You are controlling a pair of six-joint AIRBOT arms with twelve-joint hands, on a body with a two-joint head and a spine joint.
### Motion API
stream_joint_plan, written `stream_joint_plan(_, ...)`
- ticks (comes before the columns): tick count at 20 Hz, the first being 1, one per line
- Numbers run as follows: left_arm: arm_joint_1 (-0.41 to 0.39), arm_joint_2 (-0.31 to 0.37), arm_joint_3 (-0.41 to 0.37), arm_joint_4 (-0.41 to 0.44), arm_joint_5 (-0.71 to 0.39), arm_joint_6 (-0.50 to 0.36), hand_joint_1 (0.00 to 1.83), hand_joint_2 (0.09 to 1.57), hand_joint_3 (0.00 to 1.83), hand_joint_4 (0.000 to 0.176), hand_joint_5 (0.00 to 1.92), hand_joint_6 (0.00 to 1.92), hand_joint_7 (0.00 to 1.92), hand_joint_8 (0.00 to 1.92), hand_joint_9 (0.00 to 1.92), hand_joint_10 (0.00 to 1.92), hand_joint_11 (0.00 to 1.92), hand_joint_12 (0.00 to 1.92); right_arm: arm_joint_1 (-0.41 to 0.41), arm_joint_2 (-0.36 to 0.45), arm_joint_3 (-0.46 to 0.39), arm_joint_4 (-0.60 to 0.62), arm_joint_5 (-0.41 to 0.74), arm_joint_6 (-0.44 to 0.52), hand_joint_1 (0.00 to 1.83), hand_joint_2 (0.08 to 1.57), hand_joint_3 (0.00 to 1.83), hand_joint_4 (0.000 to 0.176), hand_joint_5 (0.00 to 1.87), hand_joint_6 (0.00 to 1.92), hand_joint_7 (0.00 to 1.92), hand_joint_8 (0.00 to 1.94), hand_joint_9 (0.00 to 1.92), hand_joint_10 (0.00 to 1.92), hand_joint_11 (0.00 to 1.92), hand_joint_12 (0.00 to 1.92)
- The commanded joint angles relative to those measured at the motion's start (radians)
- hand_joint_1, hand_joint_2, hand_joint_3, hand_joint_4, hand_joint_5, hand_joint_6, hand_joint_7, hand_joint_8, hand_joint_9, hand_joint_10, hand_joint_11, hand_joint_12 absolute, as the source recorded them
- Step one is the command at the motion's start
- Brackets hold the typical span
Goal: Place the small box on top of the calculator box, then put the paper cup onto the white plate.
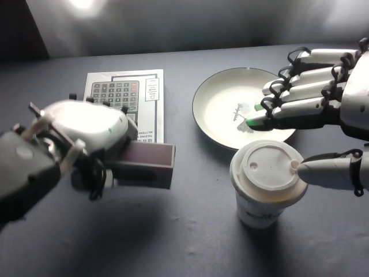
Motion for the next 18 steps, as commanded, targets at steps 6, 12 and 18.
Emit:
stream_joint_plan(6,-0.061,-0.005,0.098,0.053,0.069,0.011,1.22,1.18,0.00,0.000,0.78,1.14,0.94,1.21,0.79,1.09,0.42,1.46,-0.037,0.019,-0.001,0.135,0.149,-0.107,0.00,1.40,0.00,0.000,0.36,0.00,0.34,0.00,0.29,0.01,0.00,0.83)
stream_joint_plan(12,-0.111,-0.030,0.188,0.040,0.123,0.015,1.21,1.18,0.00,0.000,0.78,1.14,0.95,1.20,0.84,0.99,0.43,1.44,-0.079,0.025,0.011,0.213,0.163,-0.160,0.00,1.40,0.00,0.000,0.36,0.00,0.32,0.00,0.25,0.00,0.00,0.75)
stream_joint_plan(18,-0.147,-0.058,0.247,0.019,0.148,0.033,1.32,1.19,0.01,0.000,0.75,1.11,0.92,1.16,0.75,1.42,0.42,1.45,-0.068,0.022,0.017,0.236,0.157,-0.160,0.00,1.41,0.00,0.000,0.36,0.00,0.32,0.00,0.24,0.00,0.00,0.76)
